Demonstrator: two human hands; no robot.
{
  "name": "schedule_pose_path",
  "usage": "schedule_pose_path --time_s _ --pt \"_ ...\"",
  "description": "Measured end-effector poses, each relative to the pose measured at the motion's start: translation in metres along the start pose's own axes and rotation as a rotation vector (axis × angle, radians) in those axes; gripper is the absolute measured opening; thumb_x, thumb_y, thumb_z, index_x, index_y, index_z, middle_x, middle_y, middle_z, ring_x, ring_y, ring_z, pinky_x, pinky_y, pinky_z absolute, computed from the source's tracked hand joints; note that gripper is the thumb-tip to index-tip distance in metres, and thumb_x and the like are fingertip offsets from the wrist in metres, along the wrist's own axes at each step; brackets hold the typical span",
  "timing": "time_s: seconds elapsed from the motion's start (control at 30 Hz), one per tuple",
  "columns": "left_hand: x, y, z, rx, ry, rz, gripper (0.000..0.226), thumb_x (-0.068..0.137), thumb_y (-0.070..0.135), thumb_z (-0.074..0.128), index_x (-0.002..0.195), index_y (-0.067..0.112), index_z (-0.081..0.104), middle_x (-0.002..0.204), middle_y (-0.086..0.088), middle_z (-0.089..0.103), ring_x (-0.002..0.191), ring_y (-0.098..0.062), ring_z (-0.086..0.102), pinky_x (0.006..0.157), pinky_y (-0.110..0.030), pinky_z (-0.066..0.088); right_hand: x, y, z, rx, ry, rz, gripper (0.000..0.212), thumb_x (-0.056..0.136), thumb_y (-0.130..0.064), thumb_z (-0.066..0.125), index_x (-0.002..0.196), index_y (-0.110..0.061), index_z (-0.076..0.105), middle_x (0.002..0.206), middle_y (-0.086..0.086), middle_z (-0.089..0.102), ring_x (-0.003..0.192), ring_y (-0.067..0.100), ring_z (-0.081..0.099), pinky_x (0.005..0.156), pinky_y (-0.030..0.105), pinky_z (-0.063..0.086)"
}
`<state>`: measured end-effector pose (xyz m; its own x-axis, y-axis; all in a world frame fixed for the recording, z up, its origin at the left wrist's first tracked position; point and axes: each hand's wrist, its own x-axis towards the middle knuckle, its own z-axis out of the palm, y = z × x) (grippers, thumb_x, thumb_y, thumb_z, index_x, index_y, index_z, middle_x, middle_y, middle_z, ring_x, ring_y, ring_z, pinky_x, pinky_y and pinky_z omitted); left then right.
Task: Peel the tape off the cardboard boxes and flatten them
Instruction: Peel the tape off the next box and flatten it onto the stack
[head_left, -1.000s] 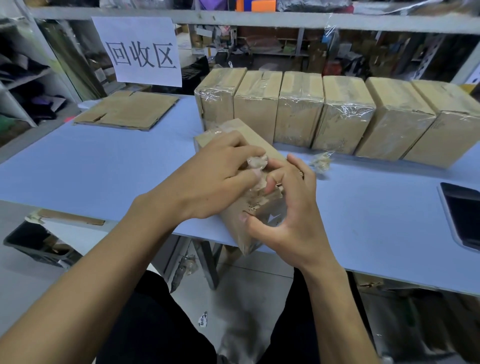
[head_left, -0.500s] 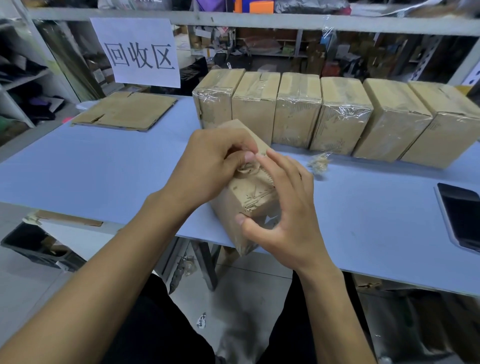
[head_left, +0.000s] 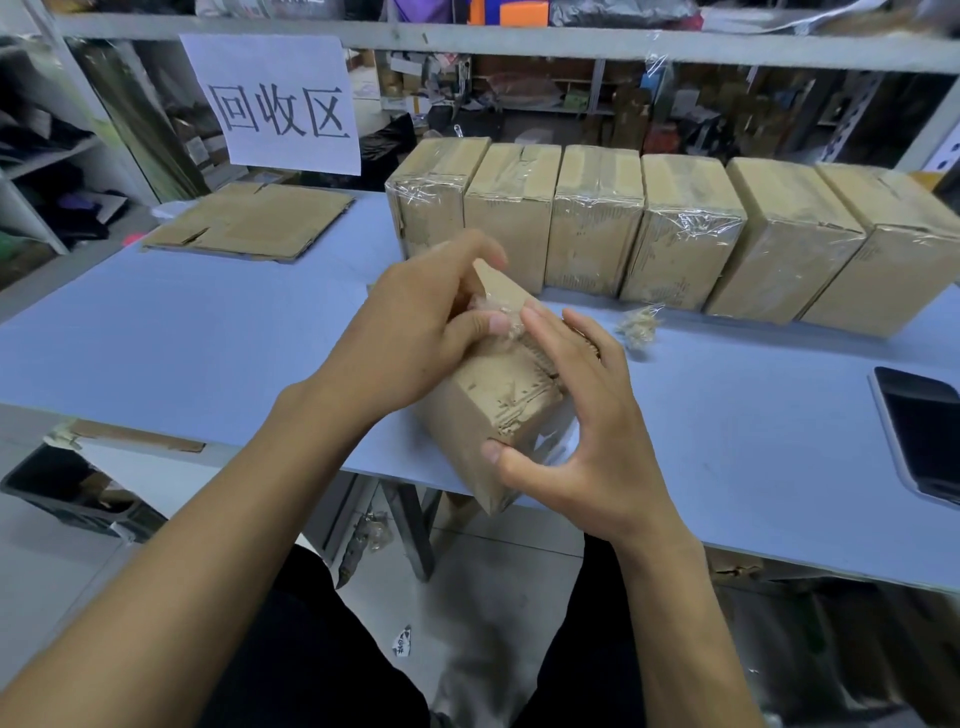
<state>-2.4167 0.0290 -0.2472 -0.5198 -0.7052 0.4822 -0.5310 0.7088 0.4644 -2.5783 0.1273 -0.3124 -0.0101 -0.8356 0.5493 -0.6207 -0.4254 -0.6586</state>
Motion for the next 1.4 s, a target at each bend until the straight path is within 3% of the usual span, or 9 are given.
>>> schedule_pose_path --time_s 0.13,0.23,0.37,0.57,0.67,0.8,1.07,1.2,1.4 --pt "-0.003 -0.002 0.007 0.027 0.068 -0.056 0.024 0.091 0.039 0.055 0.088 0.021 0.070 0.098 -0.001 0.057 0.095 -0.015 0.048 0.081 -0.030 0.040 -0.001 -0.003 -0.008 0.034 -0.074 0.021 0.107 0.066 -0.031 0.083 0.157 -0.023 0.028 0.160 -0.018 0.028 0.152 0.013 0.020 0.117 0.018 0.025" --pt "-0.006 0.001 0.005 0.047 0.008 -0.099 0.046 0.073 0.066 0.064 0.091 0.024 0.072 0.100 0.005 0.056 0.098 -0.010 0.046 0.081 -0.020 0.040 0.000 -0.006 -0.007 0.027 -0.109 0.022 0.109 0.068 -0.031 0.082 0.159 -0.019 0.023 0.167 -0.009 0.015 0.154 0.012 0.011 0.124 0.034 0.021" --pt "-0.005 0.013 0.002 0.080 0.050 -0.082 0.037 0.080 0.046 0.065 0.098 0.016 0.075 0.087 0.003 0.068 0.085 -0.014 0.059 0.081 -0.039 0.050 0.002 -0.009 -0.002 -0.022 -0.125 0.062 0.110 0.069 -0.048 0.082 0.159 -0.030 0.021 0.167 -0.013 0.005 0.155 0.010 0.001 0.123 0.031 0.016" --pt "-0.008 0.013 0.000 -0.090 0.167 -0.215 0.009 0.093 0.019 0.066 0.092 0.022 0.075 0.069 0.011 0.072 0.068 0.000 0.065 0.077 -0.029 0.053 0.002 0.007 -0.019 0.058 0.004 0.064 0.063 0.069 -0.028 0.074 0.131 -0.024 0.063 0.161 -0.003 0.032 0.145 0.008 0.035 0.109 0.011 0.029" --pt "-0.007 0.012 -0.001 -0.056 0.125 -0.225 0.016 0.095 0.024 0.061 0.092 0.027 0.076 0.071 0.022 0.068 0.070 0.005 0.059 0.077 -0.027 0.046 0.001 0.013 -0.027 0.022 0.017 0.062 0.059 0.075 -0.025 0.069 0.133 -0.022 0.063 0.155 -0.006 0.042 0.143 0.009 0.039 0.111 0.016 0.033" --pt "-0.001 0.018 0.001 0.005 0.043 -0.248 0.017 0.085 0.040 0.073 0.097 0.028 0.072 0.099 0.002 0.052 0.085 -0.010 0.053 0.080 -0.026 0.039 0.005 0.003 -0.015 0.030 0.049 0.116 0.061 0.080 -0.047 0.064 0.133 -0.019 0.062 0.154 -0.012 0.042 0.144 0.005 0.035 0.114 0.015 0.028" --pt "0.001 0.016 0.002 0.055 0.126 -0.346 0.033 0.095 0.022 0.062 0.126 0.031 0.060 0.092 0.009 0.070 0.100 -0.021 0.063 0.085 -0.032 0.048 0.004 0.014 -0.008 -0.024 0.077 0.125 0.054 0.089 -0.043 0.066 0.138 -0.021 0.060 0.154 -0.009 0.045 0.144 0.005 0.036 0.117 0.019 0.027" --pt "-0.001 0.009 -0.001 0.081 0.127 -0.328 0.017 0.101 0.023 0.053 0.110 0.023 0.067 0.091 0.005 0.067 0.089 -0.017 0.060 0.072 -0.021 0.038 0.009 0.013 -0.011 -0.048 0.055 0.121 0.049 0.090 -0.037 0.066 0.135 -0.018 0.063 0.152 -0.008 0.048 0.145 0.008 0.035 0.118 0.019 0.025" --pt "-0.001 0.007 -0.004 0.110 0.011 -0.329 0.025 0.082 0.040 0.077 0.103 0.028 0.071 0.107 0.001 0.044 0.101 -0.021 0.055 0.087 -0.030 0.041 0.051 -0.009 -0.020 -0.242 -0.009 0.174 0.028 0.090 -0.036 0.069 0.102 -0.011 0.066 0.140 0.002 0.058 0.135 0.015 0.045 0.099 0.011 0.025"
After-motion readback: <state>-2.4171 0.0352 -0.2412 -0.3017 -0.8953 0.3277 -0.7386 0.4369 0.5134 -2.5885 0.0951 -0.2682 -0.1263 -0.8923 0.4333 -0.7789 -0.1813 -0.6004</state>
